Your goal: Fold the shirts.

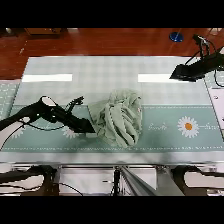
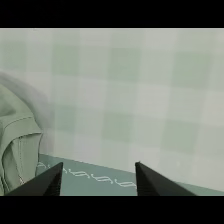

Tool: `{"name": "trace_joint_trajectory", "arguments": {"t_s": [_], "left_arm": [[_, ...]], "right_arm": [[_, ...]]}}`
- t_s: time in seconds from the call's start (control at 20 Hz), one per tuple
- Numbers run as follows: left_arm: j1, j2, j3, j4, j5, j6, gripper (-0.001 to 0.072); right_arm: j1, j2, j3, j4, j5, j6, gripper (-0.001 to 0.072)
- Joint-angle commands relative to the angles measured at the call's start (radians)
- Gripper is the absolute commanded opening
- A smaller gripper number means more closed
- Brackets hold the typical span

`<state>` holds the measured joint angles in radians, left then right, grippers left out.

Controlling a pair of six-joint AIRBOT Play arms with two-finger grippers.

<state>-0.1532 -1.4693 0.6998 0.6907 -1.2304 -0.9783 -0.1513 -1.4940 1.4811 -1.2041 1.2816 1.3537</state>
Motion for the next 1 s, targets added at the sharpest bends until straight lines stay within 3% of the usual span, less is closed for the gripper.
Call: {"name": "trace_joint_trajectory", "arguments": {"t_s": [0.0, 0.05, 0.1, 0.15, 0.2, 0.45, 0.65, 0.95], "left_arm": [[-0.02, -0.039, 0.058, -0.002, 0.026, -0.086, 0.0528], [-0.02, -0.048, 0.074, -0.002, 0.025, -0.11, 0.0514], [-0.02, -0.061, 0.09, -0.003, 0.018, -0.12, 0.0365], [-0.02, -0.073, 0.103, -0.003, 0.003, -0.119, 0.0109], [-0.02, -0.085, 0.114, -0.003, -0.026, -0.116, 0.0023], [-0.019, -0.098, 0.124, -0.002, -0.106, -0.085, 0.0022], [-0.019, -0.097, 0.124, -0.003, -0.113, -0.084, 0.0023], [-0.018, -0.097, 0.124, -0.003, -0.113, -0.08, 0.0023]], "right_arm": [[-0.002, -0.007, 0.001, 0.047, -0.005, -0.001, 0.0532], [-0.002, -0.007, 0.001, 0.056, -0.005, -0.002, 0.0532], [-0.002, -0.007, 0.001, 0.064, -0.002, -0.002, 0.0532], [-0.002, -0.007, 0.001, 0.072, 0.0, -0.001, 0.0531], [-0.002, -0.007, 0.001, 0.074, 0.006, -0.002, 0.0531], [-0.002, -0.025, -0.053, 0.105, 0.002, -0.047, 0.0545], [0.019, -0.098, -0.203, 0.425, -0.017, -0.13, 0.0545], [0.216, -0.224, -0.254, 0.505, -0.222, -0.146, 0.0543]]}}
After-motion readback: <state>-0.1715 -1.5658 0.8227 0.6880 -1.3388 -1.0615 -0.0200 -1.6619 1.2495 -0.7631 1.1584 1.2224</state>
